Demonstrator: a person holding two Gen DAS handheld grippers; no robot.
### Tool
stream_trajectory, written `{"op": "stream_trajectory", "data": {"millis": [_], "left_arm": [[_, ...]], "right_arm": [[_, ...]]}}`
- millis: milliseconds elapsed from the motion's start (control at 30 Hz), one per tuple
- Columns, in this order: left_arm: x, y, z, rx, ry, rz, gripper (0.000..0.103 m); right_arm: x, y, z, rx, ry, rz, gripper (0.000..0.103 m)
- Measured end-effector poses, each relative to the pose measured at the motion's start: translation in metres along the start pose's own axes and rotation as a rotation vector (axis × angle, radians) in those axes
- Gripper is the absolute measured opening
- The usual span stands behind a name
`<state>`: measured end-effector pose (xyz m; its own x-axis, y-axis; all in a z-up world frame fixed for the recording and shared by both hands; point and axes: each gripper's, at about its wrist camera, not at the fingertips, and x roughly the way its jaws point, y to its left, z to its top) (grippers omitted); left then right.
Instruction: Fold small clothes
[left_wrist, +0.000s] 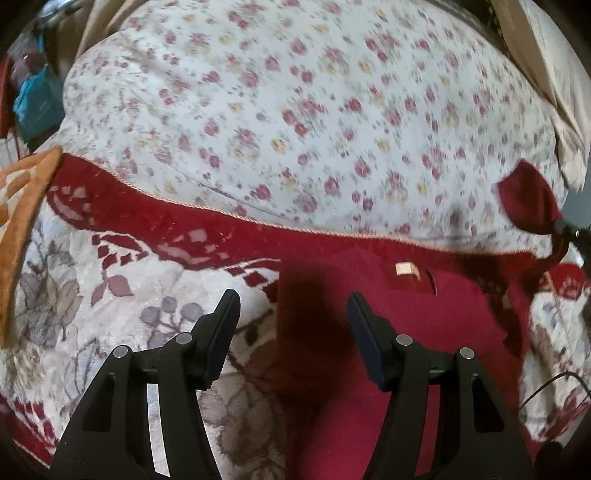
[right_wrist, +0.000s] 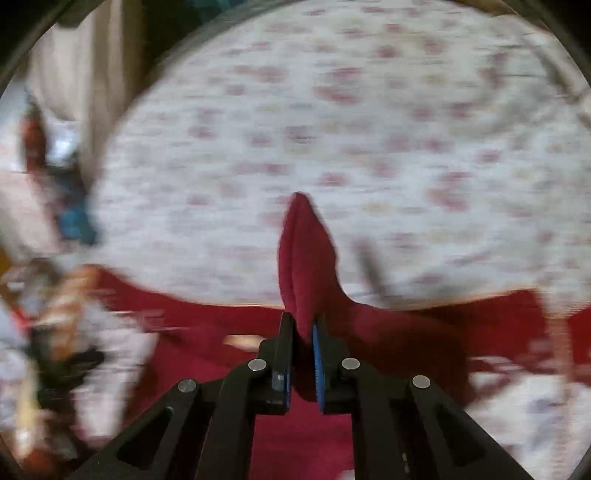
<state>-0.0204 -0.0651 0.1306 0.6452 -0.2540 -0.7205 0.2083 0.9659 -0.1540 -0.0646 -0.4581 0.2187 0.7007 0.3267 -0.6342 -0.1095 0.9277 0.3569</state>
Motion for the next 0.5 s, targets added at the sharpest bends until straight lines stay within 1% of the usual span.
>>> {"op": "stream_trajectory", "data": {"millis": [67,133,167,200,233,267,333,367,433,500], "left_arm": [[-0.004,0.008,0.000,-0.029,-0.017,-0.002,0.060],[-0.001,0.012,0.000,-0.050,-0.009,0.001,0.060],[0.002,0.014,0.000,-0.058,0.004,-0.005,0.060],[0.005,0.014,-0.001,-0.064,0.015,-0.014,0.060],[0.008,0.014,-0.002,-0.067,0.026,-0.023,0.060],[0.009,0.014,-0.004,-0.065,0.033,-0.030,0.060],[0.012,0.011,-0.006,-0.047,0.042,-0.047,0.060],[0.015,0.009,-0.007,-0.036,0.044,-0.046,0.060],[0.021,0.006,-0.007,-0.026,0.056,-0.041,0.060],[0.035,0.001,-0.006,-0.017,0.086,-0.050,0.064]], "right_arm": [[0.016,0.047,-0.010,-0.107,0.020,0.074,0.009],[0.043,0.081,-0.022,-0.168,0.052,0.133,0.009],[0.064,0.098,-0.032,-0.193,0.096,0.157,0.013],[0.082,0.107,-0.043,-0.198,0.159,0.161,0.021],[0.097,0.111,-0.050,-0.191,0.213,0.158,0.050],[0.112,0.110,-0.060,-0.164,0.265,0.157,0.062],[0.110,0.100,-0.069,-0.134,0.255,0.160,0.062],[0.102,0.091,-0.073,-0.115,0.234,0.141,0.062],[0.080,0.062,-0.079,-0.060,0.187,0.092,0.062],[0.060,0.034,-0.081,-0.016,0.158,0.031,0.065]]}}
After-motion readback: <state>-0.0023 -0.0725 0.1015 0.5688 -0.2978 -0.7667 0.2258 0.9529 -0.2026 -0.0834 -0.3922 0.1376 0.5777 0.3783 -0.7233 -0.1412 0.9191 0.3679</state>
